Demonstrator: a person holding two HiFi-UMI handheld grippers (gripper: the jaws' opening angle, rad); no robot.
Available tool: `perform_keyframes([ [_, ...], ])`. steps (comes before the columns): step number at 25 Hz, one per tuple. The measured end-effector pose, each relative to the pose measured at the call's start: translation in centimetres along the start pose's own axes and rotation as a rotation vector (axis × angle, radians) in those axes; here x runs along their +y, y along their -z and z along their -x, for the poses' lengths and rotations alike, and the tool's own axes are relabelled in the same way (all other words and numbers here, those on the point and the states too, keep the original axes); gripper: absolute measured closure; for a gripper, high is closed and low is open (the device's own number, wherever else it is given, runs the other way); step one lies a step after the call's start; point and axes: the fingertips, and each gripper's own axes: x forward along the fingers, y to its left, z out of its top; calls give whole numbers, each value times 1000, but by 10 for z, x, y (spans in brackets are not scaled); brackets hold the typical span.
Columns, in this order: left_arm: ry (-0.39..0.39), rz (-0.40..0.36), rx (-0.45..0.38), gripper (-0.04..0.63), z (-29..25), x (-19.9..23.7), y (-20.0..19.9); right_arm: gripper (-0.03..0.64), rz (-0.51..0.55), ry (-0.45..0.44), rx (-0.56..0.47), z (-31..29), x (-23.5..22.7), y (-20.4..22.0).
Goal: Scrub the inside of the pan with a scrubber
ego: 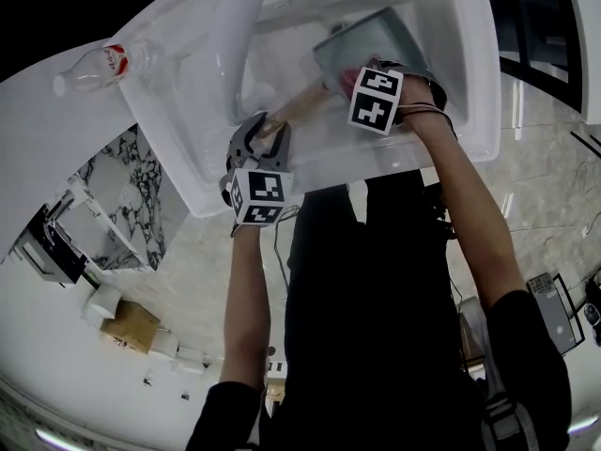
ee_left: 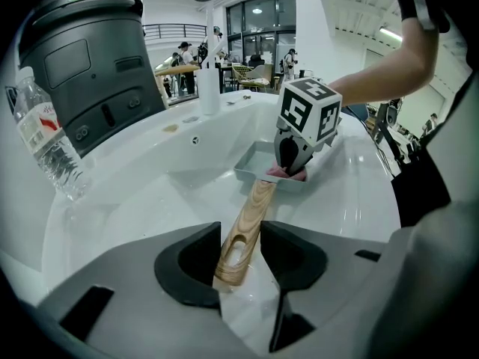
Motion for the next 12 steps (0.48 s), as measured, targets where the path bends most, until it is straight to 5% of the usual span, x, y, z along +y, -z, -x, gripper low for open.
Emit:
perform_keyframes([
  [12, 6, -8, 2, 414, 0, 0, 0, 577, -124, 294, 201, -1, -80, 59],
])
